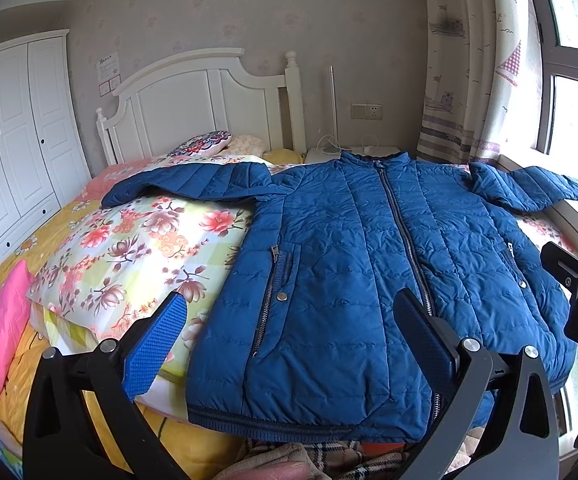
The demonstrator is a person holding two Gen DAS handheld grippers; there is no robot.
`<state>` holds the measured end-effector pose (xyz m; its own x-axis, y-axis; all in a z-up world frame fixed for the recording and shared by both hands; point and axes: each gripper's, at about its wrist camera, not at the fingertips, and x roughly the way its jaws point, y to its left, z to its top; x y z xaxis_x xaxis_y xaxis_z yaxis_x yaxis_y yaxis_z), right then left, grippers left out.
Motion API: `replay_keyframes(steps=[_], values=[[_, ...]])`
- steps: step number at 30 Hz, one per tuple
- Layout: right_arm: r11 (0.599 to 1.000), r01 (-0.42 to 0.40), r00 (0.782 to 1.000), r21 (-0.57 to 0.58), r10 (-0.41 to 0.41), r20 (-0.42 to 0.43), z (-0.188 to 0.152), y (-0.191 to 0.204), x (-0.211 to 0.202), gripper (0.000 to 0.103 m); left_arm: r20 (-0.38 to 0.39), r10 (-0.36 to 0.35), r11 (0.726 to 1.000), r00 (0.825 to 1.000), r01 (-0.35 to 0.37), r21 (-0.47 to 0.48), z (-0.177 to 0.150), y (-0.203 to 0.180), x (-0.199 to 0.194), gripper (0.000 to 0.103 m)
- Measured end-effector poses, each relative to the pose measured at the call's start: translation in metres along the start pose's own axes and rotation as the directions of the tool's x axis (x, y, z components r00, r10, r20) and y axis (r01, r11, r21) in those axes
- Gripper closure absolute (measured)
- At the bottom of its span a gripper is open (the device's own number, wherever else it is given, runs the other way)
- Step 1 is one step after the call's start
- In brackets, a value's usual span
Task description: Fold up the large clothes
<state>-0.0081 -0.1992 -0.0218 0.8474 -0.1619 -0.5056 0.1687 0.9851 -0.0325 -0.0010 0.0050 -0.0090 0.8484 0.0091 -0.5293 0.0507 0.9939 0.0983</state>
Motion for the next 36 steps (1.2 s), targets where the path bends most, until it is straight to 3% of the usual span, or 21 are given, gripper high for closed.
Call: replay_keyframes(steps=[18,25,31,34,36], values=[[1.000,-0.002,1.000,0.003,0.002,-0.010,-0.002,0.000,0.005,0.002,-0.007,-0.004,1.000,1.000,0.004,0.002,-0.002,0.000,0.003,0.004],[0.999,0.021,0.999,0.023,-0.020,-0.044,-0.003,-0.014,0.028,0.002,-0.055,-0.010,1.000,0.998,0.011,0.008,-0.001,-0.002,0.030,0.004],[0.996,-0.004,0.997,0.086,0.010,-0.071,0.009,-0.050,0.075,0.002,-0.102,-0.059,0.998,0.993,0.062,0.023,0.018,-0.011,0.088,0.004],[0.982,0.081,0.993,0.168,-0.065,-0.097,0.024,-0.093,0.113,0.002,-0.181,-0.076,0.995,0.980,0.087,0.054,0.039,-0.021,0.144,0.004],[0.955,0.159,0.983,0.250,-0.128,-0.133,0.031,-0.132,0.141,0.002,-0.257,-0.109,0.989,0.960,0.131,0.069,0.056,-0.030,0.191,0.004]])
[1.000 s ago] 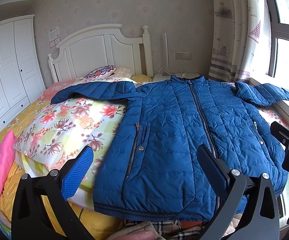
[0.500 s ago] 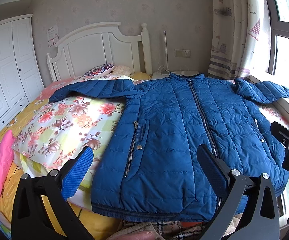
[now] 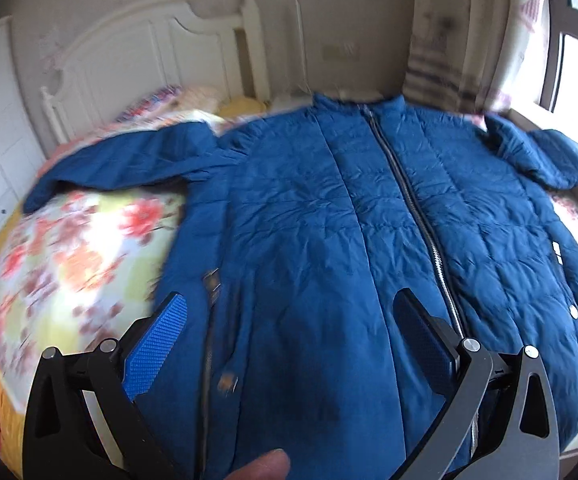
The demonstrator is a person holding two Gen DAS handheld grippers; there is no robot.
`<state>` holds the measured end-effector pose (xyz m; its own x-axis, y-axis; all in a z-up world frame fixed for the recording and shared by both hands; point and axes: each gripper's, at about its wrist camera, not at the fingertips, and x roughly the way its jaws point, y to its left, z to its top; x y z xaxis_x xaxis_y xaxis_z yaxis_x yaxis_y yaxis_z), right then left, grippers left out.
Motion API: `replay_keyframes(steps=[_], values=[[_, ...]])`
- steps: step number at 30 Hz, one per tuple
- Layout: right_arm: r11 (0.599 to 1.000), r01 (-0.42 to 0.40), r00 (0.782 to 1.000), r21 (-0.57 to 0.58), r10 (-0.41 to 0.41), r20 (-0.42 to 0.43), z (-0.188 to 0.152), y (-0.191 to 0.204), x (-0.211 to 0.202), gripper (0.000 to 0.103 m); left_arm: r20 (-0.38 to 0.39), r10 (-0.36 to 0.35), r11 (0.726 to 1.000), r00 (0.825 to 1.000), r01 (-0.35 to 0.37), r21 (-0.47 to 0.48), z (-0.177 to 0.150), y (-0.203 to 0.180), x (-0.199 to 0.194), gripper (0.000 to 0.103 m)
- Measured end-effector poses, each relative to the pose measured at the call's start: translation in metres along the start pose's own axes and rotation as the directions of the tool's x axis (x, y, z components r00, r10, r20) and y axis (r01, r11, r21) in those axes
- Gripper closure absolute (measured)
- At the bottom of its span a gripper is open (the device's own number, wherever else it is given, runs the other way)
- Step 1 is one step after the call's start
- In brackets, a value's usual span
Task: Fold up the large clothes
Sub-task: 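Grasp the jacket sleeve with the right gripper and lift it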
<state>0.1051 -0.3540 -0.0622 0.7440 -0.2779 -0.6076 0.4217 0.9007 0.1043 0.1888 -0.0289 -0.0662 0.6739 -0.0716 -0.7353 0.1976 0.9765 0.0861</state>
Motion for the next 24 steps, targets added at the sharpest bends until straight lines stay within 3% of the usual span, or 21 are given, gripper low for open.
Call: replay_keyframes(steps=[5,10,13,16,17,18,19,22,24], values=[[0.967,0.077,0.996,0.243,-0.066,-0.053,0.050,-0.084,0.087,0.003,-0.049,0.033,0.999,0.998,-0.031,0.030,0.052,0.000,0.080,0.004],[0.919,0.088,0.995,0.383,-0.067,-0.070,0.085,-0.132,0.155,0.011,-0.094,0.001,1.000,0.996,0.000,0.009,0.066,0.010,0.123,0.004],[0.896,0.115,0.992,0.429,-0.080,-0.100,0.097,-0.149,0.188,0.024,-0.110,-0.073,0.996,0.991,0.067,-0.057,0.060,0.021,0.136,0.004],[0.875,0.137,0.989,0.464,-0.096,-0.112,0.103,-0.161,0.207,0.043,-0.112,-0.070,0.997,0.991,0.065,-0.051,0.060,0.021,0.137,0.004],[0.870,0.142,0.989,0.473,-0.101,-0.110,0.104,-0.164,0.209,0.059,-0.115,-0.068,0.997,0.991,0.063,-0.048,0.060,0.020,0.137,0.004],[0.866,0.131,0.991,0.484,-0.095,-0.097,0.105,-0.167,0.209,0.082,-0.118,-0.066,0.997,0.991,0.060,-0.048,0.060,0.020,0.138,0.004],[0.868,0.095,0.995,0.487,-0.073,-0.063,0.107,-0.166,0.206,0.088,-0.121,-0.063,0.997,0.991,0.058,-0.049,0.060,0.019,0.138,0.004],[0.935,0.032,0.994,0.355,-0.066,0.087,0.125,-0.126,0.174,0.093,-0.127,-0.063,0.997,0.990,0.057,-0.048,0.061,0.019,0.139,0.004],[0.974,-0.042,0.989,0.222,0.009,0.147,0.137,-0.080,0.152,0.095,-0.125,-0.064,0.997,0.990,0.058,-0.044,0.062,0.020,0.140,0.004]])
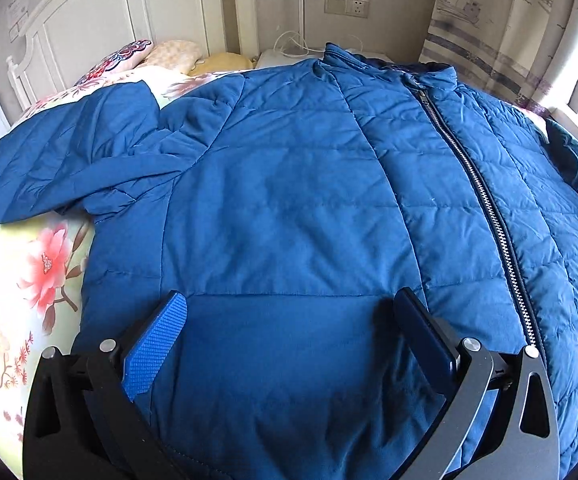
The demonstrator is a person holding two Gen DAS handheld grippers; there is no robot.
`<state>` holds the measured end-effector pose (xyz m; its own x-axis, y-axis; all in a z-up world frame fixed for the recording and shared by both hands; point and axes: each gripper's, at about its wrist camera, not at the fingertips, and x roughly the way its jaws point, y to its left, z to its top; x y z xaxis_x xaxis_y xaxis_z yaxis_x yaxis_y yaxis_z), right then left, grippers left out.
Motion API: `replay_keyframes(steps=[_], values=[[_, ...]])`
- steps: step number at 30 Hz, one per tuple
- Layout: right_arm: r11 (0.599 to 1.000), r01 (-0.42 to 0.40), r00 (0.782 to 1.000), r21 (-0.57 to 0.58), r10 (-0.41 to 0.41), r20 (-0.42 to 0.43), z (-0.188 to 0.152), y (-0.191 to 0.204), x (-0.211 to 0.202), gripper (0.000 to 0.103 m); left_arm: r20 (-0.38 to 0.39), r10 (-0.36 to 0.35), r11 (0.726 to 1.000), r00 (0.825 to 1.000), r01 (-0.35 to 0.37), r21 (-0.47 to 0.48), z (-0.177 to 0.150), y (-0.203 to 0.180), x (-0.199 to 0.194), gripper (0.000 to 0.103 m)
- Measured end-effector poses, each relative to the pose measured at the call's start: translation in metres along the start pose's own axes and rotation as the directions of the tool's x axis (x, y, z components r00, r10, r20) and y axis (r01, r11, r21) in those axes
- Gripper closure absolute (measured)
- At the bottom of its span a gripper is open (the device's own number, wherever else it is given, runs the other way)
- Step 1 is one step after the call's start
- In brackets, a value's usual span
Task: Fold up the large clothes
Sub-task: 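Grasp the jacket sleeve with the right gripper and lift it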
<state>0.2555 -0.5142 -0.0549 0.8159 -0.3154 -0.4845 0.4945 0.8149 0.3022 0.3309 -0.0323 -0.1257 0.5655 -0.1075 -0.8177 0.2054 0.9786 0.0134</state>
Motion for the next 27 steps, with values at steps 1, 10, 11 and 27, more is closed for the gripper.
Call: replay_keyframes(steps=[1,10,11,27], values=[[0.997,-0.044,0.999,-0.056,0.044,0.010,0.000,0.023,-0.008,0.095,0.001,-0.003,1.000,1.000,0.003,-0.001,0.001,0.000,0.000,0.004],[0.853,-0.420,0.859,-0.311,0.262,-0.440,-0.114,0.206,0.013,0.056,0.014,-0.041,0.999,0.999,0.041,-0.028,0.001,0.005,-0.002,0.004],[0.856,-0.424,0.825,-0.296,0.231,-0.516,-0.132,0.208,0.027,0.044,0.014,-0.041,0.999,0.999,0.041,-0.027,0.001,0.005,-0.002,0.004],[0.862,-0.169,0.869,0.478,0.359,-0.340,-0.100,-0.037,0.003,0.026,0.023,-0.045,0.999,0.999,0.046,-0.025,0.000,0.005,-0.003,0.004]])
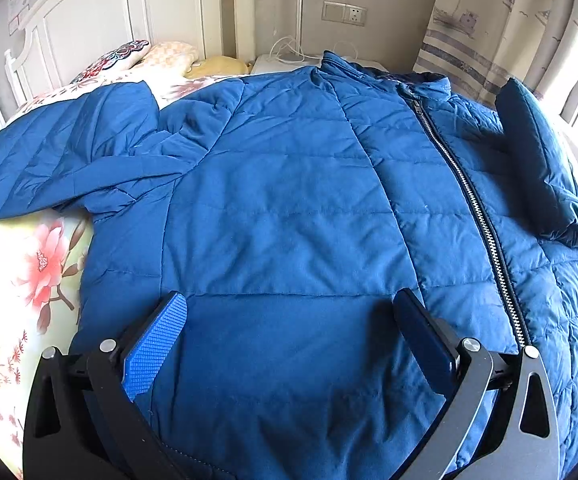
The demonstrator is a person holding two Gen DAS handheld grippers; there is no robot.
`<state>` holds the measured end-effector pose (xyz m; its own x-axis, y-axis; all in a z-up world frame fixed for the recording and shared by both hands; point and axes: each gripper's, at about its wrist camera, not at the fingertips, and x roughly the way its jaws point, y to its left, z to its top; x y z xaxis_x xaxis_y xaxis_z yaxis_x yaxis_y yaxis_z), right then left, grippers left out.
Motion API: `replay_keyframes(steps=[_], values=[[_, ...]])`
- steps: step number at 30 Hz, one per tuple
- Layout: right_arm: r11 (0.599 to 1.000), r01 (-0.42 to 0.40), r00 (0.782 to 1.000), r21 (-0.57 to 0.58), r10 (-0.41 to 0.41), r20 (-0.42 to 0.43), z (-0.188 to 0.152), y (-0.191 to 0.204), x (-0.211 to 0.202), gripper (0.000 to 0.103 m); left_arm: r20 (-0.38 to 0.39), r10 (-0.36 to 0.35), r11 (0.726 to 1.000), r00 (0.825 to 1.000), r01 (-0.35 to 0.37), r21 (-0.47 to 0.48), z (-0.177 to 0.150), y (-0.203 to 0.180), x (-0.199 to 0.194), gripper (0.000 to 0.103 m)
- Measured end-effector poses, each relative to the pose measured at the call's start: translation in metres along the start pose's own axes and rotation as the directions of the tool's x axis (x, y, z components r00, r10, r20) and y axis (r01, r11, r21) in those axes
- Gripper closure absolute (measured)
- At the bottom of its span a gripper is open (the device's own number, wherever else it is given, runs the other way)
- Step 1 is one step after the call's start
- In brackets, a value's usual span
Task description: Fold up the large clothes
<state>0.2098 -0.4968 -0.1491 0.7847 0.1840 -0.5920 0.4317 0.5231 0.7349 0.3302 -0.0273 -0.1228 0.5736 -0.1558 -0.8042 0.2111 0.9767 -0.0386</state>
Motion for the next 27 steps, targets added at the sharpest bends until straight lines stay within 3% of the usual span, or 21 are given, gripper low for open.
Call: replay_keyframes(steps=[2,4,5,6,9,12,14,15,16,17,18,20,21,23,25,27], values=[[0.998,-0.012,1.000,0.056,0.012,0.004,0.012,-0.009,0.014,0.027,0.003,-0.009,1.000,1.000,0.009,-0.006,0.000,0.000,-0.001,0.004],[0.997,0.001,0.999,0.078,-0.004,0.048,0.021,-0.010,0.021,0.052,0.007,-0.017,1.000,1.000,0.017,-0.011,-0.001,0.001,-0.002,0.004],[0.999,-0.001,0.996,0.053,-0.004,0.090,0.021,-0.003,0.019,0.074,0.016,-0.025,0.999,1.000,0.025,-0.020,-0.001,0.003,-0.003,0.004],[1.000,0.029,0.986,-0.012,-0.027,0.165,0.020,0.013,0.010,0.080,0.031,-0.030,0.999,0.999,0.031,-0.036,-0.001,0.006,-0.006,0.006],[0.961,0.074,0.954,-0.266,0.009,0.299,0.003,0.088,-0.010,0.084,0.113,-0.046,0.993,0.993,0.058,-0.099,-0.002,0.019,-0.019,0.018],[0.852,0.049,0.948,-0.521,0.124,0.292,-0.027,0.176,-0.008,0.084,0.215,-0.072,0.981,0.974,0.107,-0.160,-0.002,0.035,-0.036,0.019],[0.748,-0.008,0.951,-0.664,0.210,0.226,-0.055,0.233,0.003,0.080,0.248,-0.083,0.971,0.965,0.134,-0.197,-0.001,0.046,-0.040,0.019],[0.706,-0.061,0.953,-0.706,0.252,0.170,-0.066,0.256,0.011,0.070,0.251,-0.097,0.966,0.963,0.153,-0.211,-0.001,0.050,-0.040,0.019],[0.640,-0.166,0.948,-0.750,0.312,0.056,-0.080,0.281,0.021,0.061,0.251,-0.119,0.959,0.961,0.177,-0.223,-0.001,0.054,-0.039,0.019],[0.567,-0.286,0.932,-0.773,0.353,-0.086,-0.095,0.304,0.032,0.030,0.252,-0.128,0.955,0.959,0.188,-0.229,-0.001,0.056,-0.038,0.019],[0.507,-0.379,0.908,-0.774,0.364,-0.207,-0.108,0.320,0.042,0.020,0.254,-0.135,0.952,0.958,0.197,-0.234,0.000,0.058,-0.038,0.019],[0.450,-0.427,0.887,-0.784,0.378,-0.266,-0.126,0.337,0.047,0.021,0.252,-0.146,0.949,0.957,0.207,-0.236,-0.001,0.058,-0.037,0.019],[0.435,-0.426,0.884,-0.793,0.385,-0.265,-0.131,0.339,0.045,0.021,0.247,-0.148,0.949,0.958,0.208,-0.236,0.000,0.058,-0.035,0.018],[0.444,-0.398,0.893,-0.803,0.386,-0.230,-0.131,0.330,0.038,0.022,0.239,-0.152,0.949,0.959,0.210,-0.236,-0.001,0.058,-0.033,0.018],[0.505,-0.296,0.931,-0.810,0.343,-0.127,-0.117,0.303,0.030,0.022,0.235,-0.167,0.945,0.958,0.223,-0.238,0.000,0.059,-0.032,0.018],[0.595,-0.150,0.973,-0.790,0.232,-0.010,-0.099,0.267,0.024,0.029,0.233,-0.176,0.943,0.956,0.232,-0.239,-0.002,0.060,-0.031,0.018]])
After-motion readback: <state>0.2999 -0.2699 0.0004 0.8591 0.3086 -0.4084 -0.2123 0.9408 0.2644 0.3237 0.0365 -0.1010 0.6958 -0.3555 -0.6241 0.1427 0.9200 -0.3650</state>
